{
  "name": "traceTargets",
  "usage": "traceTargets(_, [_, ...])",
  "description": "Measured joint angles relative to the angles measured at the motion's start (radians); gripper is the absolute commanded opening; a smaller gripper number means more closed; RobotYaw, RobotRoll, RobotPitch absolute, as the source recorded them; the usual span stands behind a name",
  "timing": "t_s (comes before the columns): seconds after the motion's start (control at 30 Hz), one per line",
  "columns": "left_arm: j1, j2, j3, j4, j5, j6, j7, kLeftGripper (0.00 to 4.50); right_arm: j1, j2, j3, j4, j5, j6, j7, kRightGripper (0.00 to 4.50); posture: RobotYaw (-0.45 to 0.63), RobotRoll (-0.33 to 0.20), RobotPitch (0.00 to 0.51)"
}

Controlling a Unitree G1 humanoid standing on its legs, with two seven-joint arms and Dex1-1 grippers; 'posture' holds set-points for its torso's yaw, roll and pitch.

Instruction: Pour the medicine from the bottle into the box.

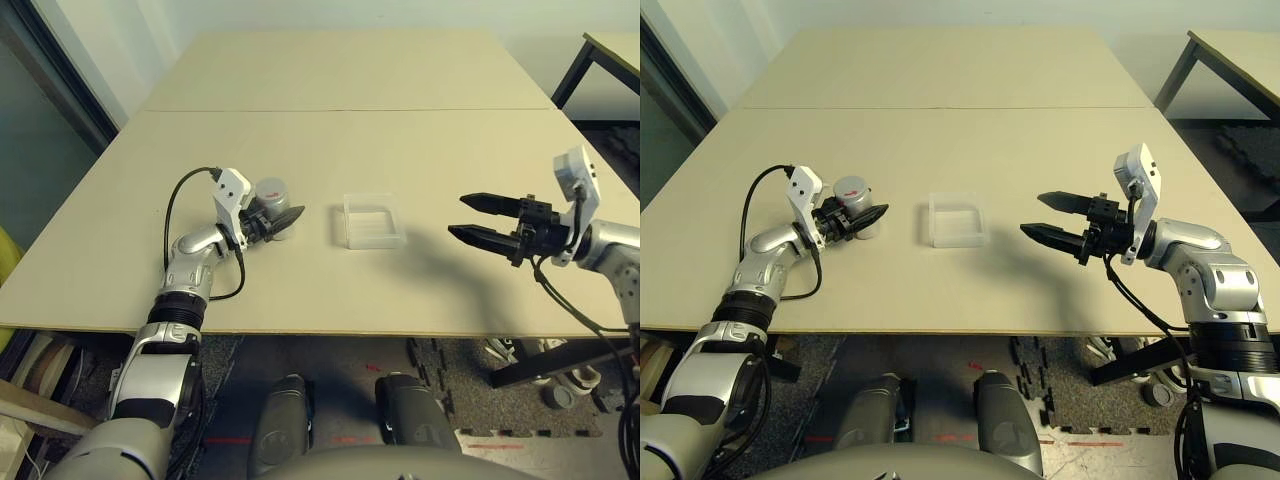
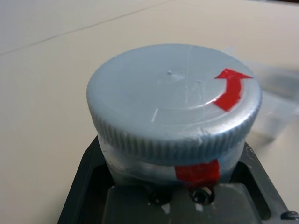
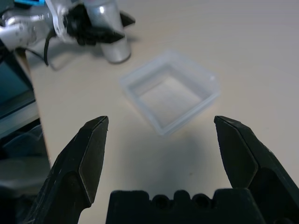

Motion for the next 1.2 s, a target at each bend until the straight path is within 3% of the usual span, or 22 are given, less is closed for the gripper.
traceTargets(0.2, [-0.016, 0.034, -0.002, -0.065, -0.036, 0.121, -0.096, 2.75, -0.100, 0.002, 0.053, -0.064, 0.005, 0.124, -0.022, 4.50, -0.11, 0.000, 0.057])
traceTargets(0.53, [-0.094, 0.064, -0.051, -0.125, -0.081, 0.269, -0.304, 2.75, -0.313, 0.104, 0.145, -0.063, 0.037, 0.198, 0.001, 4.50, -0.12, 0.000, 0.031])
traceTargets(0.97, [-0.168, 0.049, -0.156, -0.127, -0.076, 0.291, -0.437, 2.75, -0.536, 0.293, 0.239, 0.096, -0.009, 0.209, -0.026, 4.50, -0.10, 0.000, 0.019])
traceTargets(1.2, [-0.169, 0.041, -0.181, -0.155, -0.075, 0.288, -0.450, 2.75, -0.552, 0.350, 0.285, 0.130, -0.043, 0.209, -0.026, 4.50, -0.09, 0.000, 0.014])
